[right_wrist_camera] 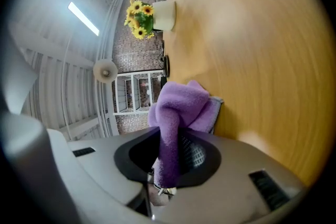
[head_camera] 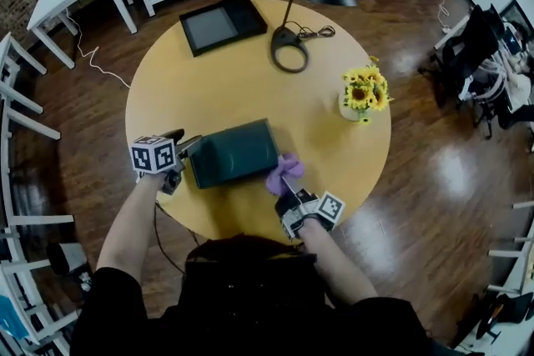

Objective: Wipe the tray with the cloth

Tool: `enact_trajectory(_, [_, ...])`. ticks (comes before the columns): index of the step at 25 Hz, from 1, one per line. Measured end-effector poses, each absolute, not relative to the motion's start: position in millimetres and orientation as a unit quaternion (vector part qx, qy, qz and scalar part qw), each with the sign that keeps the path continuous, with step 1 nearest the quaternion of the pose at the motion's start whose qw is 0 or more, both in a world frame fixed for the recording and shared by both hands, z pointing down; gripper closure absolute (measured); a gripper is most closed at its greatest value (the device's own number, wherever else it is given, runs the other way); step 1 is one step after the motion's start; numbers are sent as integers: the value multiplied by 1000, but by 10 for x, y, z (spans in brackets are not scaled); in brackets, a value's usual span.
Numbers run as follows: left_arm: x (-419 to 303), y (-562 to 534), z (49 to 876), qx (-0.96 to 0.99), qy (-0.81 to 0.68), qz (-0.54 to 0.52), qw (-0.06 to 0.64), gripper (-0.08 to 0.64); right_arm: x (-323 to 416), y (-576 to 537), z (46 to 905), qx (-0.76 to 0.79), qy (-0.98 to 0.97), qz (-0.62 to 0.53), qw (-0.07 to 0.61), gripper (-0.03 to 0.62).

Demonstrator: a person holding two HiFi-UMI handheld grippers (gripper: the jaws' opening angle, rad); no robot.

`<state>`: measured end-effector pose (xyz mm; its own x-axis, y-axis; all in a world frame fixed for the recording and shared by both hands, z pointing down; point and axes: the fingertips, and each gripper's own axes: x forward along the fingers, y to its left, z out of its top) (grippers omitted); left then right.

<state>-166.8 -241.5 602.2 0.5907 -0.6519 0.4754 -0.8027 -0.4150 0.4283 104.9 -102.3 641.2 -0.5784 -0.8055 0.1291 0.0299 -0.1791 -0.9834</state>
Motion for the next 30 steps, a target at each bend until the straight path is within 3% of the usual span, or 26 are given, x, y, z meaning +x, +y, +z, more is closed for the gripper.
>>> enact_trajectory(5, [-1479,-2390,6166,844,-368,102,376,296,879,-1127,6414,-366,574,-674,286,517])
enact_trajectory(15, [-1308,-1845,6191,856,-352,105,363,288,1047,-1680,6368,-381,623,-648,218,517])
enact_trajectory(23, [-1270,-1378,6168,821,-414,63,388,282,847,-2290,6354,-359,691,-619,99,517])
enact_trajectory(30, [-707,-984,6147,792,-439,18,424,281,725,-2755,6346,-331,699,-630,67,517])
